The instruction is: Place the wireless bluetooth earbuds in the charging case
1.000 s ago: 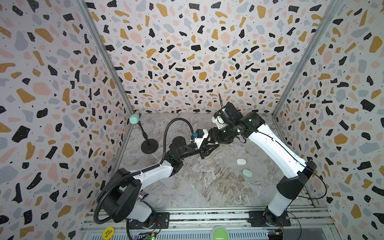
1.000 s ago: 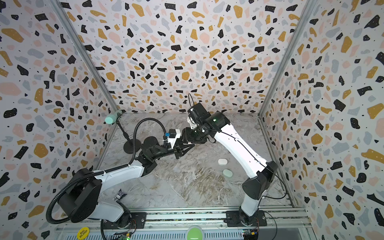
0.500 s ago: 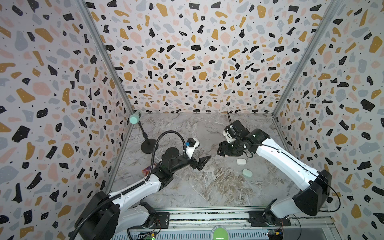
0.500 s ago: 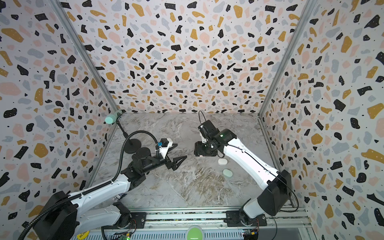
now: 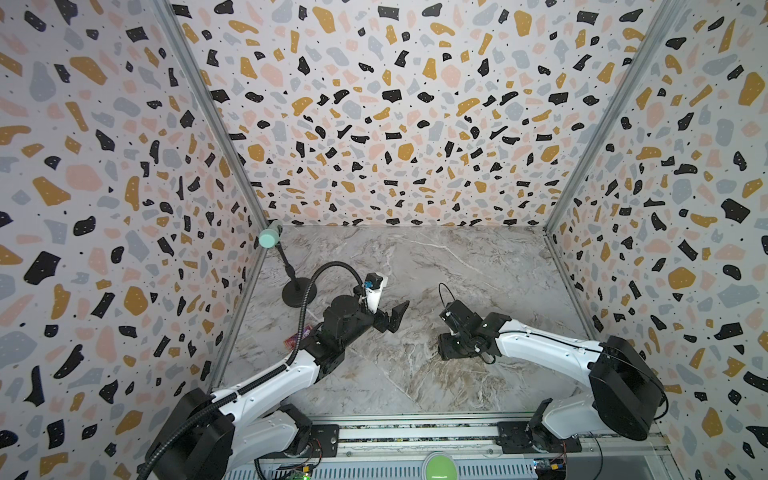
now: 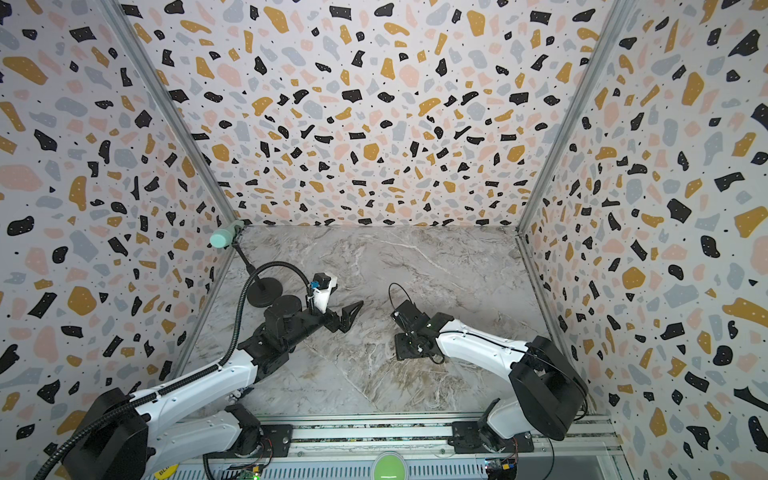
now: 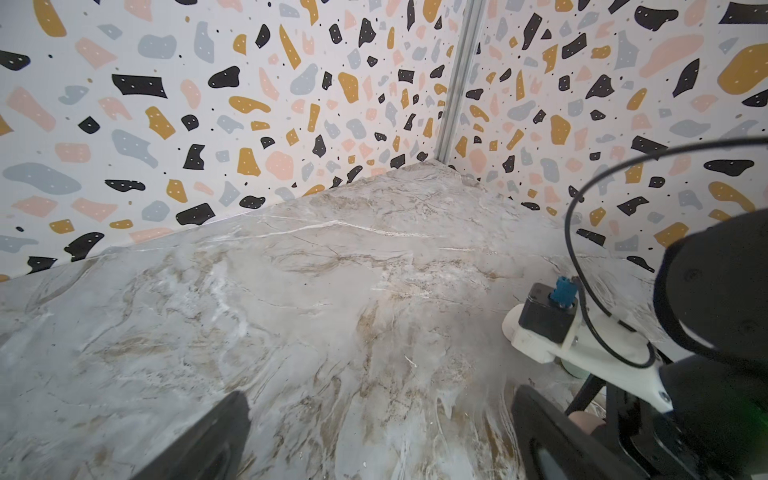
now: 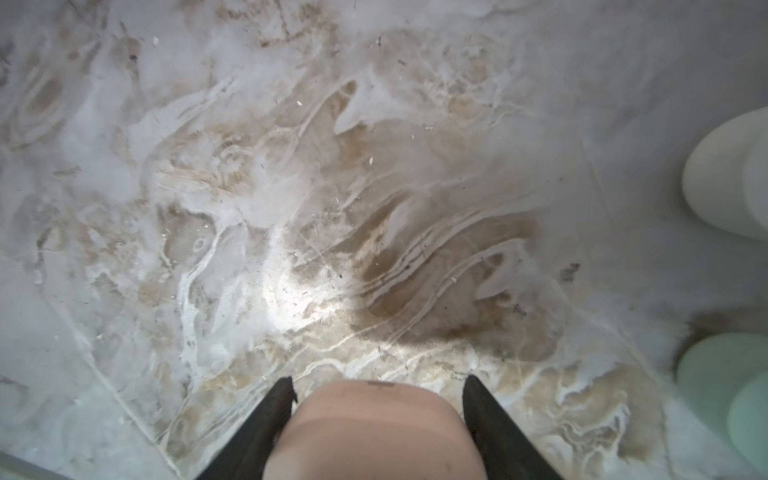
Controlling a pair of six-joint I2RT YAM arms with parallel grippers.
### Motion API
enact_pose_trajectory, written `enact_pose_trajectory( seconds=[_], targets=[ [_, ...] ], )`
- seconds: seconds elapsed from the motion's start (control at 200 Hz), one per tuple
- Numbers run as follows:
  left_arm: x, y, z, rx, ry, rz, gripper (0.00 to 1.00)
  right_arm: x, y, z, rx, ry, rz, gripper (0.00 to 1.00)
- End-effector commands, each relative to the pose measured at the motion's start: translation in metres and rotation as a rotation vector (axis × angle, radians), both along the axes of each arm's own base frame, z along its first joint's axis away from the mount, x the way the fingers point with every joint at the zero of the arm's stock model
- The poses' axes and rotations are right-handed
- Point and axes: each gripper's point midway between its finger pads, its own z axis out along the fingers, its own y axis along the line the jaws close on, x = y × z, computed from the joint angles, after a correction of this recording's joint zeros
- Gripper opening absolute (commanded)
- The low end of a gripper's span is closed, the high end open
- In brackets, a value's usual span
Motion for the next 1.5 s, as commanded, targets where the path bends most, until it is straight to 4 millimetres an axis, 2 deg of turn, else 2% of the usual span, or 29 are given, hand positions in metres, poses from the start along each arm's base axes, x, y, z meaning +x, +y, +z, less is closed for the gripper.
enact_pose_trajectory(
  seconds=[0.0,0.285,0.461,0.596,0.771,0.891,0.971,1.066,1.332,1.497],
  targets=[
    [0.005,0.008,0.005,-0.011,-0.02,0.047,1.0,0.006,0.0,-0.003,0.012,-0.048,-0.046,0.5],
    [0.007,0.014,0.005,-0.014,-0.026,0.08,1.0,-0.008,-0.006,-0.024,-0.014,-0.006,-0.046,0.59],
    [0.008,0.021,0.004,-0.023,-0.02,0.107,1.0,-0.013,-0.01,-0.026,-0.026,0.016,-0.044,0.77],
    [0.013,0.032,0.005,-0.025,-0.015,0.151,1.0,-0.013,-0.012,-0.015,-0.032,0.013,-0.041,0.85],
    [0.027,0.057,0.001,0.008,0.006,0.256,1.0,-0.002,-0.014,0.024,-0.007,-0.05,-0.045,0.91],
    [0.034,0.076,-0.004,0.05,0.002,0.331,1.0,0.018,-0.02,0.059,0.041,-0.123,-0.068,0.94],
    [0.037,0.09,-0.002,0.066,-0.027,0.383,1.0,0.037,-0.025,0.084,0.091,-0.197,-0.086,0.97],
    [0.04,0.11,-0.003,0.083,-0.068,0.455,1.0,0.064,-0.037,0.104,0.114,-0.29,-0.099,0.99],
    [0.043,0.156,-0.012,0.13,-0.111,0.585,1.0,0.137,-0.089,0.126,-0.009,-0.567,-0.128,0.99],
    [0.034,0.188,-0.024,0.132,-0.141,0.685,1.0,0.168,-0.125,0.122,-0.12,-0.718,-0.141,0.99]
  ],
)
